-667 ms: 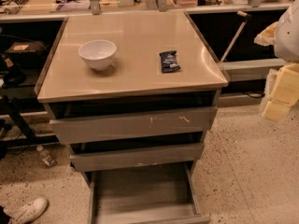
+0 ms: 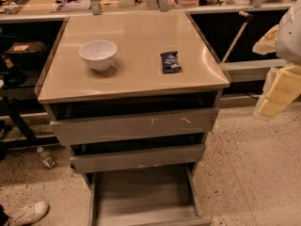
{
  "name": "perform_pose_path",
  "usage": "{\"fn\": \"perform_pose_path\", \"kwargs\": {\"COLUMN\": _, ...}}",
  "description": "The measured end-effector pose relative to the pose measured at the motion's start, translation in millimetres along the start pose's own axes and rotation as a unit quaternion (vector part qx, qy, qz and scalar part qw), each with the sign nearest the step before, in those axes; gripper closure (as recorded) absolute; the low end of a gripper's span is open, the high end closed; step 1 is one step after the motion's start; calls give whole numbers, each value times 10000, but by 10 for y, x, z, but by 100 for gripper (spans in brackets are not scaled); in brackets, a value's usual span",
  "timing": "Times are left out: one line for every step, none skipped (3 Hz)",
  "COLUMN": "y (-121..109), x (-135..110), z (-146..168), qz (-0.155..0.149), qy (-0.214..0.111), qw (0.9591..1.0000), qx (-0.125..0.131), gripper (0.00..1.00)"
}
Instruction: Close bottom drawer
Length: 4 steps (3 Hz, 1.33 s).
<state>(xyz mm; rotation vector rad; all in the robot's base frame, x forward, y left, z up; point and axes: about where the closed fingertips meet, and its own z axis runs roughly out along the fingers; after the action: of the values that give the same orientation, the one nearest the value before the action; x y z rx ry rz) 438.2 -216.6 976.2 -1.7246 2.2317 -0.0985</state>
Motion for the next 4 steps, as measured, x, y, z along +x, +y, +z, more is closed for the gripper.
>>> {"fn": "perform_pose_path", "kwargs": {"y": 0, "x": 0, "z": 0, "qz": 0, "qy": 0, "qw": 10000, "qx": 0, "gripper": 42}}
{"fn": "perform_pose_path", "kwargs": {"y": 0, "x": 0, "z": 0, "qz": 0, "qy": 0, "qw": 10000, "qx": 0, "gripper": 65}}
{"fn": "perform_pose_path", "kwargs": {"y": 0, "x": 0, "z": 0, "qz": 0, "qy": 0, "qw": 10000, "qx": 1, "gripper": 89}}
{"fn": "perform_pose_path", "kwargs": {"y": 0, "x": 0, "z": 0, "qz": 0, "qy": 0, "qw": 10000, "qx": 1, "gripper": 100}}
